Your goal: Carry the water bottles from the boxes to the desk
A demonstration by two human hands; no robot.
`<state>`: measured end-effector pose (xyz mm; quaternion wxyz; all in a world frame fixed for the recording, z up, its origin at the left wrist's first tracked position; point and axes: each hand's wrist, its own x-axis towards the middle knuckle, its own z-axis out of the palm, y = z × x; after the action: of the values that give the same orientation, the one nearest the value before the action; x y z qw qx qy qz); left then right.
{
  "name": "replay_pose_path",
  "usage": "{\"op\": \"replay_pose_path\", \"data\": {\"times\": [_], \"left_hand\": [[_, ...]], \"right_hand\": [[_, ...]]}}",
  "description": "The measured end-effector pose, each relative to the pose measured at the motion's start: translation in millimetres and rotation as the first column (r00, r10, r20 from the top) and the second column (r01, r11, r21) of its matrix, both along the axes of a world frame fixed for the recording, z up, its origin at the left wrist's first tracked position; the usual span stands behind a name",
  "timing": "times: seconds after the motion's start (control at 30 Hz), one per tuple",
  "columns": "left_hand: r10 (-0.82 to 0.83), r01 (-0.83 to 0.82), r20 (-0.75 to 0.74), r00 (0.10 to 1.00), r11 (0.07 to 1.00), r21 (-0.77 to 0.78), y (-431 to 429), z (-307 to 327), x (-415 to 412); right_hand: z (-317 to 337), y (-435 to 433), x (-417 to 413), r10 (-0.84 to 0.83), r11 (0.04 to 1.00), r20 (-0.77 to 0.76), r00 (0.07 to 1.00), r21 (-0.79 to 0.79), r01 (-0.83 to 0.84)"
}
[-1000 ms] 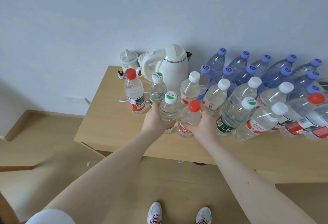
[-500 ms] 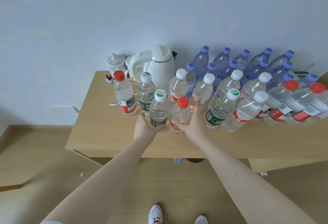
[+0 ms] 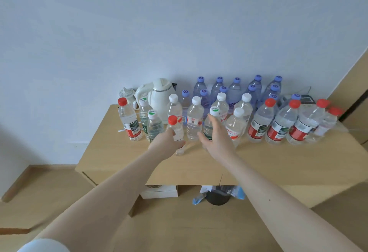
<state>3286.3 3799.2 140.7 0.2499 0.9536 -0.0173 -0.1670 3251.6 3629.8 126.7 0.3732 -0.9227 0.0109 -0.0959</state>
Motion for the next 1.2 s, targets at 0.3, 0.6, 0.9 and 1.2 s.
{"op": "replay_pose_path", "data": {"times": [0.3,0.6,0.9,1.2], "left_hand": [[-0.120,0.096,0.222,0.968,0.989,0.115,-71.5,60.6,-41.4],[-0.278,0.194,0.344,0.897,0.946,0.259,-115.4,90.0,-26.9],[-0.344,0.159,0.438,0.831,0.900,0.405,-121.5,82.1,63.9],[-0.597,0.211,0.485,0.639,0.742,0.636,-126.7,70.0,205.4]], "right_hand": [[69.6,-80.4,-48.8,0.046,0.946,0.144,0.989,-0.324,0.004],[83.7,-137.5,-52.4,0.016,0.897,0.166,0.986,-0.438,0.060],[70.3,-157.7,16.8,0.005,0.833,0.142,0.990,-0.548,0.074],[68.4,-144.3,171.8,0.002,0.706,0.153,0.988,-0.700,0.107]]}}
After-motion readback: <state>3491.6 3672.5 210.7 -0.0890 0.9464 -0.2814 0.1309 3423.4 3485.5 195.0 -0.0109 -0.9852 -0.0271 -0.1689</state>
